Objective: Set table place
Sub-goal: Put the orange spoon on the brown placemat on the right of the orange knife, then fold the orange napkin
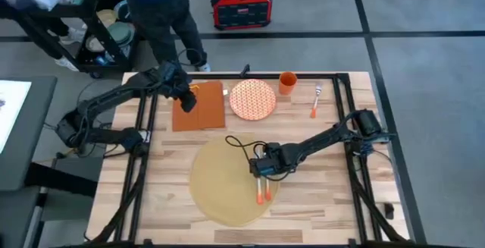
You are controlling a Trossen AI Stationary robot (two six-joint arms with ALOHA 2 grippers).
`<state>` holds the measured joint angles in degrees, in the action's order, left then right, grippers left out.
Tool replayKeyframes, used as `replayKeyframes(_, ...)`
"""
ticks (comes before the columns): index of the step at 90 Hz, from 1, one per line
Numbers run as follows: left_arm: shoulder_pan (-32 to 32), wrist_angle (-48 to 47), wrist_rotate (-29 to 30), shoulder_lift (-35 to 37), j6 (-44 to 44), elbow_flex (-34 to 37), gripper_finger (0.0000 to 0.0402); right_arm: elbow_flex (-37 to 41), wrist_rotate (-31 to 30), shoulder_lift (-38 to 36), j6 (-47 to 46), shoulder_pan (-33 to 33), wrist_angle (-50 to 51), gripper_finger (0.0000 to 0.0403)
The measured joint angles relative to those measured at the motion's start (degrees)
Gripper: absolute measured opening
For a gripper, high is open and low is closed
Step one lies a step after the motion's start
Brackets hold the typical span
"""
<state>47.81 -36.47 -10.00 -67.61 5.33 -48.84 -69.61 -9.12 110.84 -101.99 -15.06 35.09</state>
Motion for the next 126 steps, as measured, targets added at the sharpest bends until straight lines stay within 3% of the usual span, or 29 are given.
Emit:
replayKeyframes(28, 0.0, -0.03, 0.0, 0.0, -0.03, -0.01, 0.0051, 0.03, -0.62, 0.0, -0.01, 0.03, -1.03, 0.0087)
replayKeyframes(40, 0.0, -0.05, 0.0, 0.0, -0.4, 0.0, 0.0051, 0.25, -5.89, -2.23, -0.05, -0.54, 1.34, 0.0092)
replayKeyframes(64, 0.0, 1.23, -0.21, 0.0, -0.24, 0.0, 0.0051, 0.12, -10.31, -13.55, -0.22, -0.28, 23.68, 0.0092)
replayKeyframes(81, 0.18, 7.21, -5.63, 0.02, -2.53, 0.02, 0.0051, 0.12, -17.84, -19.78, -1.06, 6.63, 45.09, 0.0092)
replayKeyframes(95, 2.65, 17.44, -17.5, 0.09, -5.83, 2.3, 0.0051, 0.12, -21.52, -24.45, 10.67, 15.14, 46.69, 0.0092)
replayKeyframes(106, 5.65, 21.38, -18.14, 0.07, -8.97, 5.84, 0.0051, 0.66, -24.47, -27.1, 14.88, 19.25, 49.93, 0.0092)
replayKeyframes(126, 8.55, 21.64, -18.08, 0.07, -6.71, 12.61, 0.0051, 3.96, -25.53, -32.43, 16.8, 22.35, 51.61, 0.0092)
